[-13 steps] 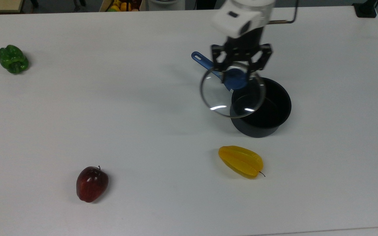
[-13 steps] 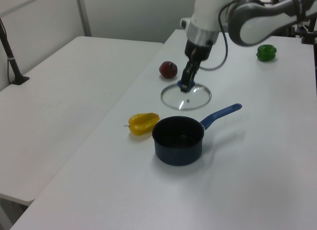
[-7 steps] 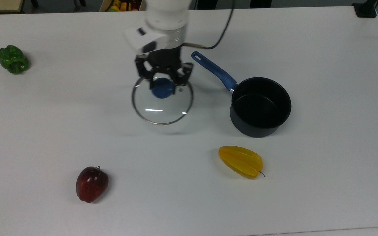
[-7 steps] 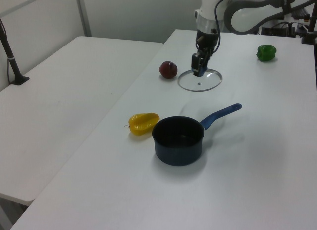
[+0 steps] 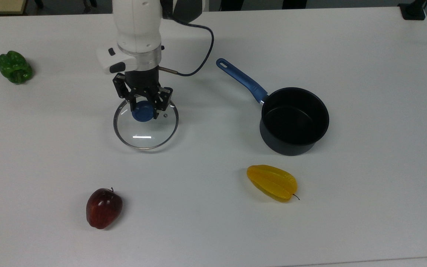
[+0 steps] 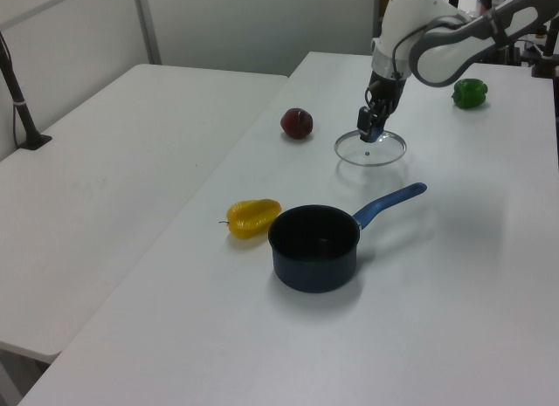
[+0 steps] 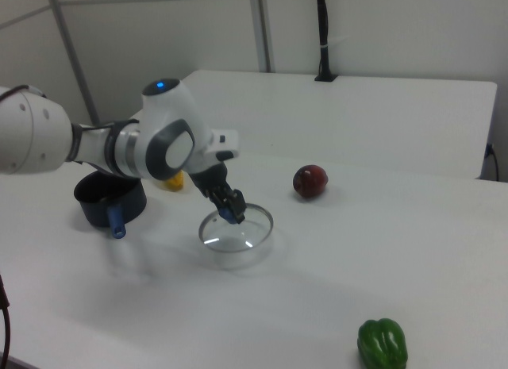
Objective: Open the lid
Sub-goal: 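Lift the glass lid off the saucepan and carry it beside the pan, then lower the glass lid onto the table and open the gripper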
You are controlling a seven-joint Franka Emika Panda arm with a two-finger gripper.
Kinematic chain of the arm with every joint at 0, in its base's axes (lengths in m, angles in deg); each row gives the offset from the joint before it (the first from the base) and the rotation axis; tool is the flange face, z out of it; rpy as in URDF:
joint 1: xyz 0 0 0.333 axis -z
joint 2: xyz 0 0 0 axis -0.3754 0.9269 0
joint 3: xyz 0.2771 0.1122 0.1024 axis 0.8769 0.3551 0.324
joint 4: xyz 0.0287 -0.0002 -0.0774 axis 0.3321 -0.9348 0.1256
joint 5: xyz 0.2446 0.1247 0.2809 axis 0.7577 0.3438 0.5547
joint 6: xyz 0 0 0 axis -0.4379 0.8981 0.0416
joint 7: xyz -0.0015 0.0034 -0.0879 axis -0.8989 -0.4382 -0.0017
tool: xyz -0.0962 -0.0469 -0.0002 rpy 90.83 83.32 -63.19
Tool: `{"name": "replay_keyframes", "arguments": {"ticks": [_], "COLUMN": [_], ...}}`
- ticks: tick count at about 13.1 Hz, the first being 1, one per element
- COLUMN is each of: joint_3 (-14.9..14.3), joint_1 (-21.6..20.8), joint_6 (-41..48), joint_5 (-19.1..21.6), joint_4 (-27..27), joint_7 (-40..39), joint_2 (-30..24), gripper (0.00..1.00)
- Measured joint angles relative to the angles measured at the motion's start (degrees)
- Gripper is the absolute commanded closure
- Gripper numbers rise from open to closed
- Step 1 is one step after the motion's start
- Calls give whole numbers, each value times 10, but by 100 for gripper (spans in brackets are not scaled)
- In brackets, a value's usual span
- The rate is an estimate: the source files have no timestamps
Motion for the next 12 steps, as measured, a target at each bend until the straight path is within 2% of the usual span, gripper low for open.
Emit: {"name": "replay_keyframes", "arguments": {"ticks": [6, 7, 8, 9, 12], "joint_3": [1, 2, 2, 2, 2], "joint_1": [16, 16, 16, 16, 17], "joint_6": [-35, -39, -45, -50, -51], "joint_5": [-3, -7, -8, -9, -9], "joint_4": [-7, -7, -6, -5, 5], "joint_7": [-1, -1, -1, -1, -1], "joint_2": [25, 31, 36, 38, 38], "gripper": [46, 40, 4, 0, 0]}}
